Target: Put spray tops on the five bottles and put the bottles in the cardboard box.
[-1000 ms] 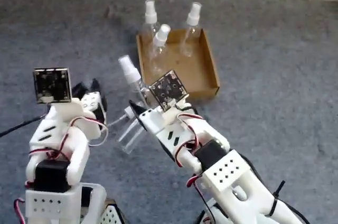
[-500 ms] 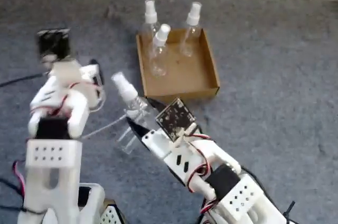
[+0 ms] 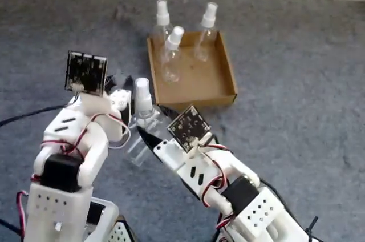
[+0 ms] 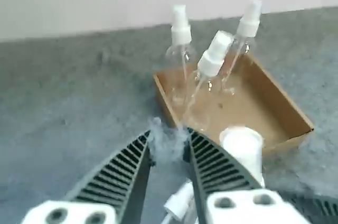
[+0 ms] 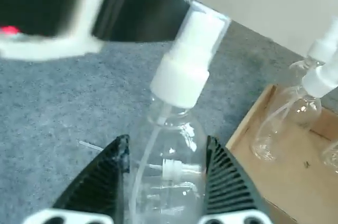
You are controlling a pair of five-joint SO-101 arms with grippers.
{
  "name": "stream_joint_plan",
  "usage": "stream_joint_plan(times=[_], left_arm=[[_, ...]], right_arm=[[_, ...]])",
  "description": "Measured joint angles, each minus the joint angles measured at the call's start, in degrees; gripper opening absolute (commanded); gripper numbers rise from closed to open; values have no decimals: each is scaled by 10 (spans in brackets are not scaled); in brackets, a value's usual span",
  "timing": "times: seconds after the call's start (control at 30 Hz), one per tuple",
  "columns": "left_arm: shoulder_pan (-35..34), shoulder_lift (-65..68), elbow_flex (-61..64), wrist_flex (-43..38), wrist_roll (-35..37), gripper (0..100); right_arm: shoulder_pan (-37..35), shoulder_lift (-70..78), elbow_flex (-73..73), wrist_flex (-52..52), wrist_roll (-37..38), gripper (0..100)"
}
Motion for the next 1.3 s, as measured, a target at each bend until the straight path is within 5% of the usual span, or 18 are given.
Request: stream_joint_plan(times=[0.27, 0.63, 1.3], left_arm=[[-67, -34, -41, 0, -14, 66], [-6, 182, -187, 0, -16, 66], [-4, -2, 6, -1, -16, 70]], right_arm=[[0, 0, 0, 0, 0, 5], [0, 0, 0, 0, 0, 5], [25, 5, 7, 1, 2, 5]])
